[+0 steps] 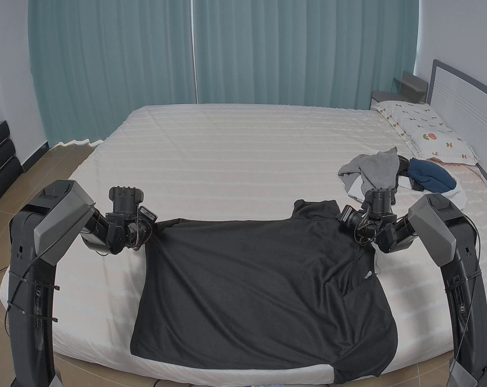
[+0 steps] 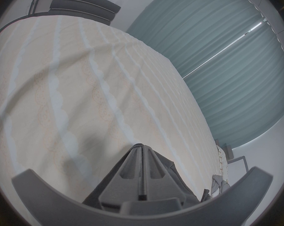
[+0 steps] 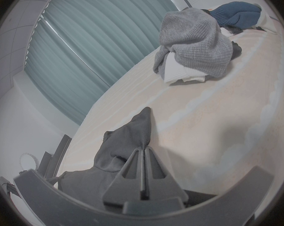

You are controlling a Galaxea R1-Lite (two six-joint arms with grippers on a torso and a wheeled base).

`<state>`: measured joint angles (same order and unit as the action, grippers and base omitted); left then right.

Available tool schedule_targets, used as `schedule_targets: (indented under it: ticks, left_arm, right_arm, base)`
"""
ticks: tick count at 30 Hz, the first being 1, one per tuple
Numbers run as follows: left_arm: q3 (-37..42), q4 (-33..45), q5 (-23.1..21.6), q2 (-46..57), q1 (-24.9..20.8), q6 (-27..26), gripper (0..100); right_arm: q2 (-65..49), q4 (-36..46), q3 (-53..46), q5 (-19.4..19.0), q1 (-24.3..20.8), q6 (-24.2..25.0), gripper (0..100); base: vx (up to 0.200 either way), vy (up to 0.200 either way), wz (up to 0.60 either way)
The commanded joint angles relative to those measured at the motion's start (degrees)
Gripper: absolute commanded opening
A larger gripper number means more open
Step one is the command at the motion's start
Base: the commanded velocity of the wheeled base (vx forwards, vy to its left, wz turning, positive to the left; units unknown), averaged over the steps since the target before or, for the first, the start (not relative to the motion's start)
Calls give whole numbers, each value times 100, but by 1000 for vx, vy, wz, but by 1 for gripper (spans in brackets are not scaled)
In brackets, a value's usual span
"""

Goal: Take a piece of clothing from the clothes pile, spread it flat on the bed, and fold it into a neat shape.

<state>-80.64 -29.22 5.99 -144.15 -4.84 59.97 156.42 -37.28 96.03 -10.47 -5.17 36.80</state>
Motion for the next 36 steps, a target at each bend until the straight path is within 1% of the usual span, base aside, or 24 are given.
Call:
schedule_targets:
  ticks: [1, 3, 6, 9, 12, 13, 17, 19, 23, 36]
  left_arm:
    - [-22, -5, -10, 10, 9, 6, 0]
    - [-57, -5, -10, 1, 9, 15, 0]
    - [-119, -40, -10, 19, 27, 15, 0]
    - [-180, -40, -18, 36, 53, 68, 0]
    - [-198, -66, -18, 45, 97, 68, 0]
    - [-233, -137, -27, 45, 115, 77, 0]
    - [-259, -427, -45, 19, 115, 191, 0]
    - [-268, -435, -45, -7, 106, 191, 0]
    - [-400, -453, -54, -69, 106, 191, 0]
    - [-576, -418, -54, -315, 71, 173, 0]
  right_arm:
    - [-120, -34, 13, -8, 25, 11, 0]
    - [-147, -60, 118, 19, 25, 46, 0]
    - [-147, -69, 364, 230, 25, 196, 0]
    - [-138, -69, 619, 379, 25, 231, 0]
    - [-147, -87, 742, 458, 33, 231, 0]
    - [-147, -122, 909, 581, 60, 231, 0]
    - [-138, -131, 1208, 766, 104, 213, 0]
    - [-120, -139, 1278, 810, 121, 213, 0]
    - [56, -245, 1665, 1074, 121, 169, 0]
    - [609, -306, 1788, 1117, 69, 2, 0]
  base:
    - [0, 0, 0]
    - [0, 0, 0]
    - [0, 0, 0]
    - [0, 0, 0]
    - [0, 0, 0]
    - [0, 0, 0]
    - [0, 0, 0]
    - [0, 0, 0]
    - [0, 0, 0]
    - [0, 0, 0]
